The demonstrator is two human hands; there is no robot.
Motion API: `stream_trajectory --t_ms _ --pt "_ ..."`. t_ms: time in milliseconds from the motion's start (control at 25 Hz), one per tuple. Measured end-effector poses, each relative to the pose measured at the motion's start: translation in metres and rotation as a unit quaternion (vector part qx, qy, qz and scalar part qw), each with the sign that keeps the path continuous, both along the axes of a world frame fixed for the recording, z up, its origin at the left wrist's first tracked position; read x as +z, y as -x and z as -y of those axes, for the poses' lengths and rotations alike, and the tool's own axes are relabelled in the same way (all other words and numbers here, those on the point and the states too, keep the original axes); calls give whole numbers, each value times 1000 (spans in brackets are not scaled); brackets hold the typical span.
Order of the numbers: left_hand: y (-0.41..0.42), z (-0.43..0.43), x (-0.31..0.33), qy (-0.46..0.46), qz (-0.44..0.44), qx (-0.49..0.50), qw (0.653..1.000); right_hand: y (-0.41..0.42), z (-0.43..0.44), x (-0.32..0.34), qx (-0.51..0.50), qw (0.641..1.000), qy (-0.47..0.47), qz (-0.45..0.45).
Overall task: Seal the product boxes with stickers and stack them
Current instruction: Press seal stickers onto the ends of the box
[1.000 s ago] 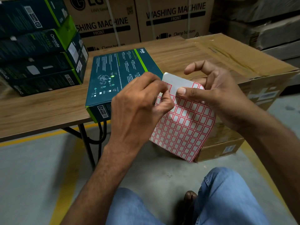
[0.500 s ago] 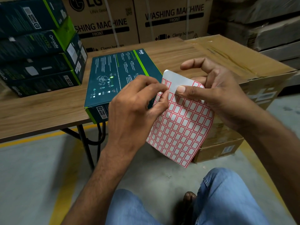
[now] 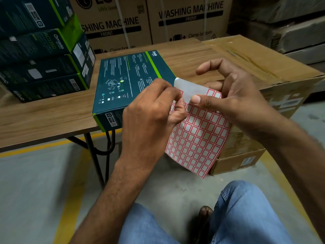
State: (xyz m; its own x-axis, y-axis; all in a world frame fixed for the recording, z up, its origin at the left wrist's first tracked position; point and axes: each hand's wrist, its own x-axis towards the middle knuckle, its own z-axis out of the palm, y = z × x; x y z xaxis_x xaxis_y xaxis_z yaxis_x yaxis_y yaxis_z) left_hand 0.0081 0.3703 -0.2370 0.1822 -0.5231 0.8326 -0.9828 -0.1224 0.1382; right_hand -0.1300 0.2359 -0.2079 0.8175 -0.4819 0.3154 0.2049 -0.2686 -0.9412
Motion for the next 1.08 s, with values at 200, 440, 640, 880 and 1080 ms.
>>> stream_trajectory --t_ms 200,440,640,880,1080 --pt "-1 4 2 -8 20 11 1000 -1 1 -2 0 1000 -10 3" --pt "-7 2 5 -9 -37 -5 999 -2 2 -6 -5 1000 -21 -11" --pt "-11 0 5 -2 -59 -12 998 1 5 -5 -18 999 -30 -15" --pt "-8 1 2 5 -81 -44 996 -1 5 -3 -15 999 -32 1" --pt "-6 1 2 3 -97 -49 994 -1 7 -3 -11 1000 -29 5"
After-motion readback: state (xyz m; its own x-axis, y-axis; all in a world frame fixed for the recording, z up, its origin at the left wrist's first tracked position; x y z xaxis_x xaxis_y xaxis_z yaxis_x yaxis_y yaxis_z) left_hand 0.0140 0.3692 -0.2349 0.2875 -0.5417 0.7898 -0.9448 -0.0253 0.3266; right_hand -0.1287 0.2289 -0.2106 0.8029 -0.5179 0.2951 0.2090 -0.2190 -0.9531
